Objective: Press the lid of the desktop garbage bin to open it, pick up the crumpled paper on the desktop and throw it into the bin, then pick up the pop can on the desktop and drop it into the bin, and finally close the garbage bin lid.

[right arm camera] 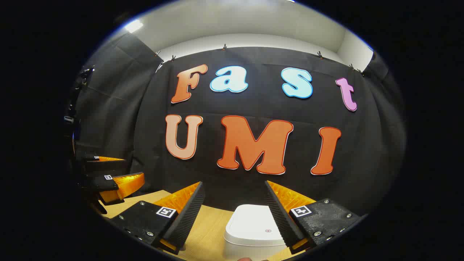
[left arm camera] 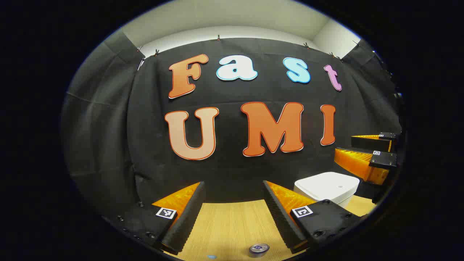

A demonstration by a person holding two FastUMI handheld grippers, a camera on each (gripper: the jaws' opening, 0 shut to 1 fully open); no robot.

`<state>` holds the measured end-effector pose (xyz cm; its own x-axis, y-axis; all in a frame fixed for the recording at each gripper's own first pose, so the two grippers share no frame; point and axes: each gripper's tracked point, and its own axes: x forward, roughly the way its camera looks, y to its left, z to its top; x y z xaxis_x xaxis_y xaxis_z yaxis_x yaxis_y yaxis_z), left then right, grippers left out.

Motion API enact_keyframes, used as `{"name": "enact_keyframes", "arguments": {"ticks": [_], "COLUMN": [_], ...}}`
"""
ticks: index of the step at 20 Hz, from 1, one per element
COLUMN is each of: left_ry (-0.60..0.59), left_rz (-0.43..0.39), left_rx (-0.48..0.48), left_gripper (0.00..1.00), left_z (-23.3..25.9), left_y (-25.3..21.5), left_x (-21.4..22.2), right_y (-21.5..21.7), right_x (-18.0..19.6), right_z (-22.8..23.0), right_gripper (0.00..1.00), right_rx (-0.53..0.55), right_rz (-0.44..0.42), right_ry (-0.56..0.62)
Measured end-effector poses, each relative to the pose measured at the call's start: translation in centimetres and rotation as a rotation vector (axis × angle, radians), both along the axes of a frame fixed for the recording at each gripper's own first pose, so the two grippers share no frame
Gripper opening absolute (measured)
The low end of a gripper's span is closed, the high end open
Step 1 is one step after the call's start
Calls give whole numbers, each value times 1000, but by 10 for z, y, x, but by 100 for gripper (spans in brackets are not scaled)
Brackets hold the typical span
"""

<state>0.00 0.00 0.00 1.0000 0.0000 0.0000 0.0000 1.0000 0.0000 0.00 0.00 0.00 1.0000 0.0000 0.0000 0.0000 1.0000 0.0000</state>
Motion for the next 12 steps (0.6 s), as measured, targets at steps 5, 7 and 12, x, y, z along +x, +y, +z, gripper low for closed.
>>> {"name": "enact_keyframes", "arguments": {"ticks": [5, 7, 12], "left_ry": [7, 9, 15], "left_rz": [11, 18, 33], "left_rx": [-2, -4, -2], "left_gripper": [96, 96, 96], "left_z": [-3, -4, -7], "left_y": [4, 5, 7], "left_x": [1, 1, 2], "right_y": [-5, -11, -22], "right_x": [5, 7, 6], "right_z": [-3, -4, -4], "right_gripper": [99, 99, 94], "right_rx": [8, 2, -9], "right_rz": [-8, -18, -35], "right_ry": [16, 20, 21]}}
